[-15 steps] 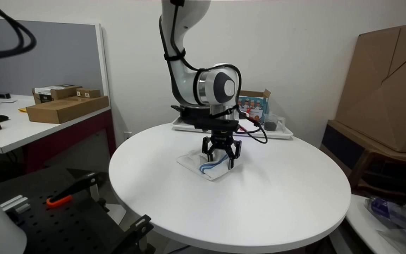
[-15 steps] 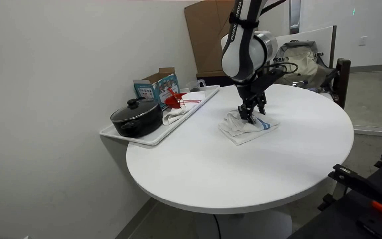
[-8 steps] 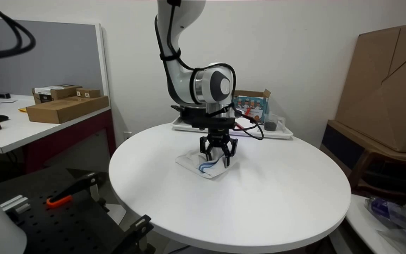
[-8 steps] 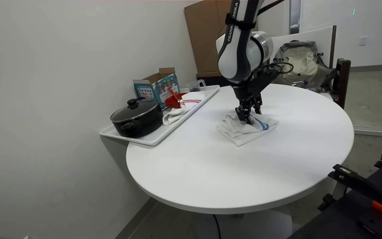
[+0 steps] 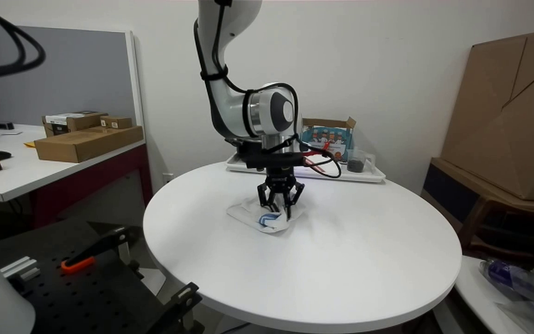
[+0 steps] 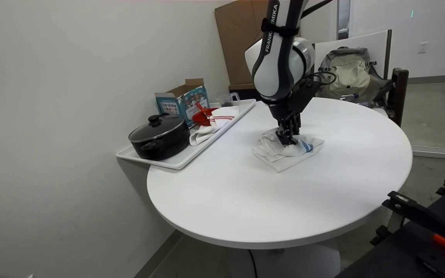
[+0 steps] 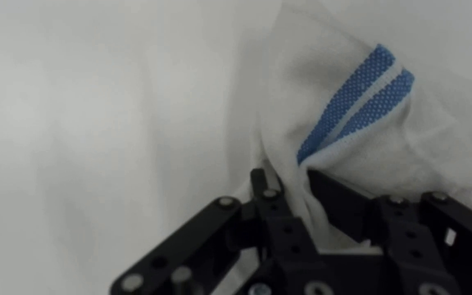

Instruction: Use the white towel to wipe the table

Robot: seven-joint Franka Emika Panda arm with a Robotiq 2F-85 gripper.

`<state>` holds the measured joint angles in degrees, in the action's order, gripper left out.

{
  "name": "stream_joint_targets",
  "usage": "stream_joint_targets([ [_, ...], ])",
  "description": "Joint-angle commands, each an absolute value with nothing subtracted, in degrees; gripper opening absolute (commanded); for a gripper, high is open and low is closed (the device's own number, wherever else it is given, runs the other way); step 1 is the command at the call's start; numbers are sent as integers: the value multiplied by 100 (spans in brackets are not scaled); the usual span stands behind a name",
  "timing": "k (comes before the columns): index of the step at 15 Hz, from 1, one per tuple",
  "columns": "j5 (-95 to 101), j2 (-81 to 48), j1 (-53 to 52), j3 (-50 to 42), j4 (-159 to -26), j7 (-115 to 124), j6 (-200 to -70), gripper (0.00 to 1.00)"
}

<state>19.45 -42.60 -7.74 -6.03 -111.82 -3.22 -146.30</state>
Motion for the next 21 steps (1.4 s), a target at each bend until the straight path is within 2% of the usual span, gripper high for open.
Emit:
stream_joint_targets([
  [1, 2500, -4212, -1081, -756, -11715, -160, -14935, 3],
  [3, 2858, -4146, -1244, -814, -11968, -101, -15066, 6],
  [10, 4399, -4104, -1882, -1056, -12546, 785, -15401, 6],
  [15, 5185, -4088, -1975, -752, -12637, 1572, -15260, 6],
  [21, 5242, -4380, -2128, -197, -12163, 2267, -14591, 6],
])
